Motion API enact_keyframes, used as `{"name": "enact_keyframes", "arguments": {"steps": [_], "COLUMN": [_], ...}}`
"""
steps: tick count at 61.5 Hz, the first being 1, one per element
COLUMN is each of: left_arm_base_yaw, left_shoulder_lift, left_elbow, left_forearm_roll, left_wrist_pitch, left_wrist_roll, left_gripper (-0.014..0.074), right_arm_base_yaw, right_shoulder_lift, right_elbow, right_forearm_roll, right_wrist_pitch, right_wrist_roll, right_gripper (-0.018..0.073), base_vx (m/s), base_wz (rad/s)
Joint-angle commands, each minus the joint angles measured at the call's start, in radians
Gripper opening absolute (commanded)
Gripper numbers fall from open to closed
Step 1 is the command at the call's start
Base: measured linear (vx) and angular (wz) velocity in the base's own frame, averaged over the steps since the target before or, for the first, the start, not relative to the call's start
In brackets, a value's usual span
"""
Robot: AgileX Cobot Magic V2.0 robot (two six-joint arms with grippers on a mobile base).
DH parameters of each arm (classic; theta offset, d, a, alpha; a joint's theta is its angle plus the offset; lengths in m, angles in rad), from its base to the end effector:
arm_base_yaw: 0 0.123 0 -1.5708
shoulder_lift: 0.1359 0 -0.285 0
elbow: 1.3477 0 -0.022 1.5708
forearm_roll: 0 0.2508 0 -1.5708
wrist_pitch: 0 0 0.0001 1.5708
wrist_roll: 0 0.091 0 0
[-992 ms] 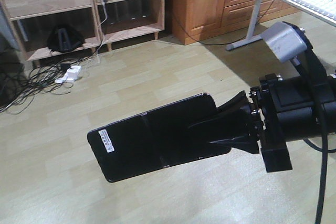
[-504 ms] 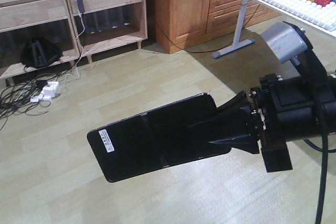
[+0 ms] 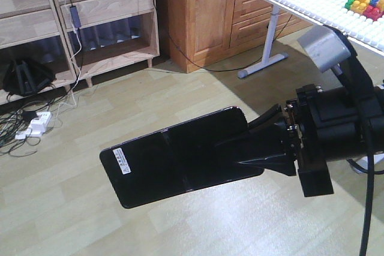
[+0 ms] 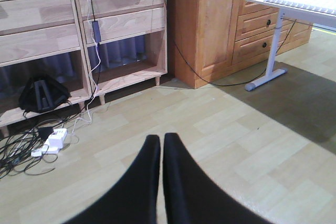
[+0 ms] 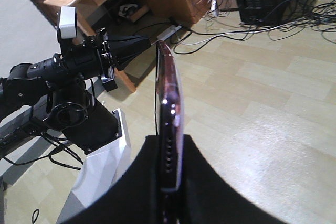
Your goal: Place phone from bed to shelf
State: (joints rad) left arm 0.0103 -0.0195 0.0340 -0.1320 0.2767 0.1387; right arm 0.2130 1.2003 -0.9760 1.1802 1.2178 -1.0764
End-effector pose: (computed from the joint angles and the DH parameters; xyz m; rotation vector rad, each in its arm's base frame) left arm 0.0546 -0.0027 0.1779 0.0272 1.7722 -0.0160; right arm 0.1903 0.1220 0.3512 -1.0277 1.9610 1.1978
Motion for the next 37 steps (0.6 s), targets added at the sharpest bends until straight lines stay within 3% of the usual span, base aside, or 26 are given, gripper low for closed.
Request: {"name": "enact_keyframes", "arguments": {"steps": [1,37], "left_arm_base_yaw": [-0.003,-0.003], "left_shoulder_lift": [-0.005,-0.005], "left_elbow": [0.002,0.002], "left_forearm_roll": [-0.007,-0.007], "left_wrist_pitch": [-0.073,-0.073], "left_wrist_roll": [-0.004,-0.004], "left_gripper": [0.0001,0.0001], "right_arm_base_yaw": [0.0,0.0], "right_shoulder_lift": [-0.026,-0.026], "right_elbow": [-0.024,-0.024], "right_forearm_roll": [0.092,0.092], "right_wrist_pitch": [0.072,0.073], "right_wrist_roll": [-0.003,-0.003], "right_gripper": [-0.0001,-0.0001], "base_vx": [0.3,0.3], "base_wz": [-0.04,-0.06]}}
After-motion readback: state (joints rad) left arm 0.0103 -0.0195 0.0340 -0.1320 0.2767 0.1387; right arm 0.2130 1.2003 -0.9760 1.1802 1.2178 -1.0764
